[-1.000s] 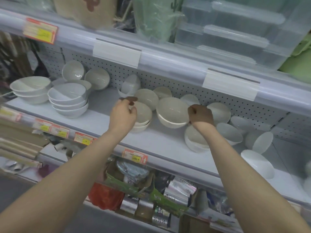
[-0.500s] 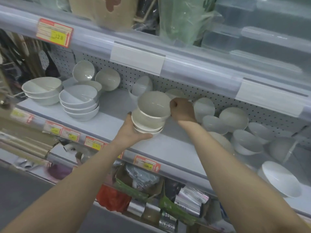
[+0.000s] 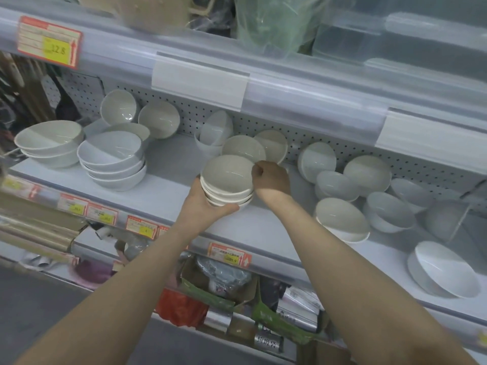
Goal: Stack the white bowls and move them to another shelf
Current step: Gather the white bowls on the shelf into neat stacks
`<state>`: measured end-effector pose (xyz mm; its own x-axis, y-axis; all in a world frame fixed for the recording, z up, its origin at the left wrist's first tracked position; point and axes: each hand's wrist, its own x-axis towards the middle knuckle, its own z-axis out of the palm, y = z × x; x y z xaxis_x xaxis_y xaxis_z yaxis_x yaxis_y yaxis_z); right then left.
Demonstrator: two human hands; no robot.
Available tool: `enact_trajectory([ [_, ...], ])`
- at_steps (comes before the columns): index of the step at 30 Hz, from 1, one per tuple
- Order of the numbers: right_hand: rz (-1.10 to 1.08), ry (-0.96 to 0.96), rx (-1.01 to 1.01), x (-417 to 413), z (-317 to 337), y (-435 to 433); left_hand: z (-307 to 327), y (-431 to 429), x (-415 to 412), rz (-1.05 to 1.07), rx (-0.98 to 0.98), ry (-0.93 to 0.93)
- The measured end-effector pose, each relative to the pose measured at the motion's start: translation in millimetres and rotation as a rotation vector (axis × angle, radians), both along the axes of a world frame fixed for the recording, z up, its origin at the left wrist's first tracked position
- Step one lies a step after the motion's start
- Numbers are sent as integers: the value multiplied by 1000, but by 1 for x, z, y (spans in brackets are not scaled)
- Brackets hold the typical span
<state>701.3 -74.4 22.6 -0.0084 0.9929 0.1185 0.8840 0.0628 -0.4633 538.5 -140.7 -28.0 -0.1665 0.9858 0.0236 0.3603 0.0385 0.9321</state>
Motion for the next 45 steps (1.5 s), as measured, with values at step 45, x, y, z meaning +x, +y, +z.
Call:
enact_trajectory([
  [45,-198,-325,279,501,-17,-55,-15,-94,414,-370,-21,193],
])
